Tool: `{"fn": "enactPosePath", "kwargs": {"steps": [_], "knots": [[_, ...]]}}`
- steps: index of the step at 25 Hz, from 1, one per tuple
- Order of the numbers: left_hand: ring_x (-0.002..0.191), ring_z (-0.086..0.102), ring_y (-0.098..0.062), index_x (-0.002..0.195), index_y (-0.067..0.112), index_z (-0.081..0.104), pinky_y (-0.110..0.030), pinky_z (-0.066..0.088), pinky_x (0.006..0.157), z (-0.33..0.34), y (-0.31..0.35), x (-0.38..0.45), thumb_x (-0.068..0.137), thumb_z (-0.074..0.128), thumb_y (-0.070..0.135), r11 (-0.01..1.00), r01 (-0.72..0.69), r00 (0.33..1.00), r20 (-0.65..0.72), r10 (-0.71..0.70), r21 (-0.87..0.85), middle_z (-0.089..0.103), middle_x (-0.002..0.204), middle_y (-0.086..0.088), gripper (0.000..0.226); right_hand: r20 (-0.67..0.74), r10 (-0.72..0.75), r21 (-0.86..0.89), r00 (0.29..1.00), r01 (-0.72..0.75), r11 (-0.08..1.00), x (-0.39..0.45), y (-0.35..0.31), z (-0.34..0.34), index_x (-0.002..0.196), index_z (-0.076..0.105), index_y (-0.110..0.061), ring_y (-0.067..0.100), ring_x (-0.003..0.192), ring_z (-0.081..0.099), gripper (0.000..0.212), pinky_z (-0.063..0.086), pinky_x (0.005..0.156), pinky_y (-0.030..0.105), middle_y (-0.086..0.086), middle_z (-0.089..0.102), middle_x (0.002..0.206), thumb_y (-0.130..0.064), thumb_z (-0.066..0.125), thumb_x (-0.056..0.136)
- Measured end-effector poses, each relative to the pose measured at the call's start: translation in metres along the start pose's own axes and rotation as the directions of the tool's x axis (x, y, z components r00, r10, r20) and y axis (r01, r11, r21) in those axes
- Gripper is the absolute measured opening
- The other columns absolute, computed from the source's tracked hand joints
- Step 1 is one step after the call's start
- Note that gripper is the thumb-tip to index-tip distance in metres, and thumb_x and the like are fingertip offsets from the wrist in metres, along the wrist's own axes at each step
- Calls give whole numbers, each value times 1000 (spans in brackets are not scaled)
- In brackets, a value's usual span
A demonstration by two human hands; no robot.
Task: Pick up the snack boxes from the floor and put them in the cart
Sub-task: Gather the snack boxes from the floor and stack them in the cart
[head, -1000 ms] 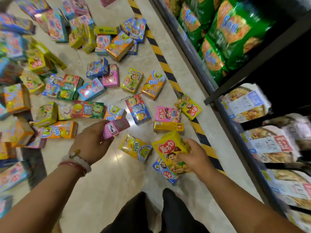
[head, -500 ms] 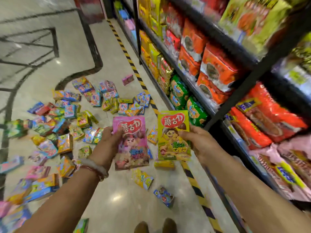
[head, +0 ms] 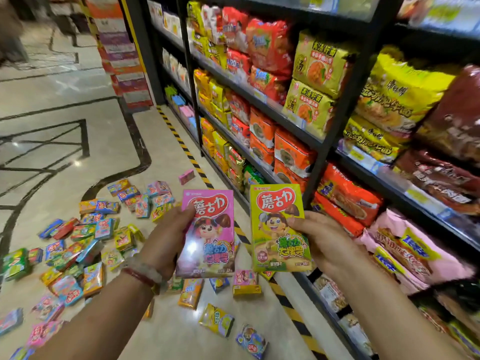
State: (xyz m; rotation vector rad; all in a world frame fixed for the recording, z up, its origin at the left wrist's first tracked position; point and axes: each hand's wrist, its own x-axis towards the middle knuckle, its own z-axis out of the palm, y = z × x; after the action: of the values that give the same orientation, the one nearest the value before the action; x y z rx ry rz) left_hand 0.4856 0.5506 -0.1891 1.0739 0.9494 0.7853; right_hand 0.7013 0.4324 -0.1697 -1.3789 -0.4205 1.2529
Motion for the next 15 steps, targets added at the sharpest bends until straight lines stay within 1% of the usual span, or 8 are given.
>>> {"fn": "enactPosePath", "kwargs": {"steps": [2,5,7,11,12,13,14,15], "knots": [[81,69,-17,96,14,66,-32,50,76,2,9,-7,99,44,20,1000,-17,998,63,16,24,74,93,-5,23,-99,-33,35,995,37,999,-25,6,3,101,65,-1,33,80,68,18,50,87,51,22,71,96,0,58,84],[73,70,-17,97,15,65,-30,52,63,0,22,-18,98,46,21,1000,2,983,183,-7,28,74,91,-5,20,-240,-62,112,969,91,990,-66,20,13,105,64,1,41,93,66,19,48,92,58,24,70,100,2,57,87],[71,70,-19,96,17,63,-31,53,62,2,27,-28,97,47,21,999,29,964,265,-33,18,73,90,-5,16,-322,-73,143,944,124,982,-93,34,18,103,64,-2,43,99,64,18,46,93,60,23,70,101,1,58,86],[65,70,-17,99,11,61,-27,55,53,14,25,-58,98,48,22,993,86,886,449,-115,85,73,81,-5,18,-510,-57,214,858,191,958,-158,70,18,107,64,-2,46,103,62,26,43,95,64,25,69,105,-4,63,81],[72,71,-19,102,9,61,-29,56,59,19,24,-65,96,51,25,990,89,862,491,-130,106,73,87,-7,19,-552,-51,233,832,213,949,-177,77,17,107,64,0,46,102,62,28,43,95,64,25,69,105,-5,63,80],[86,70,-22,107,9,61,-36,57,74,28,23,-74,91,59,32,986,90,829,537,-154,144,72,100,-10,28,-604,-48,251,796,247,936,-200,86,15,108,63,2,46,99,63,28,44,94,63,27,68,105,-4,63,80],[103,65,-26,113,11,60,-44,51,91,38,21,-85,83,66,39,980,84,796,579,-176,182,67,114,-11,42,-648,-49,262,760,283,923,-222,94,12,109,62,5,44,96,63,30,46,93,62,28,67,105,-3,62,80],[114,58,-28,116,14,60,-49,43,101,49,17,-95,76,70,44,976,80,765,615,-190,202,63,123,-11,52,-690,-51,266,722,318,910,-246,101,10,109,61,7,41,93,64,31,48,91,59,29,66,106,-3,62,80]]}}
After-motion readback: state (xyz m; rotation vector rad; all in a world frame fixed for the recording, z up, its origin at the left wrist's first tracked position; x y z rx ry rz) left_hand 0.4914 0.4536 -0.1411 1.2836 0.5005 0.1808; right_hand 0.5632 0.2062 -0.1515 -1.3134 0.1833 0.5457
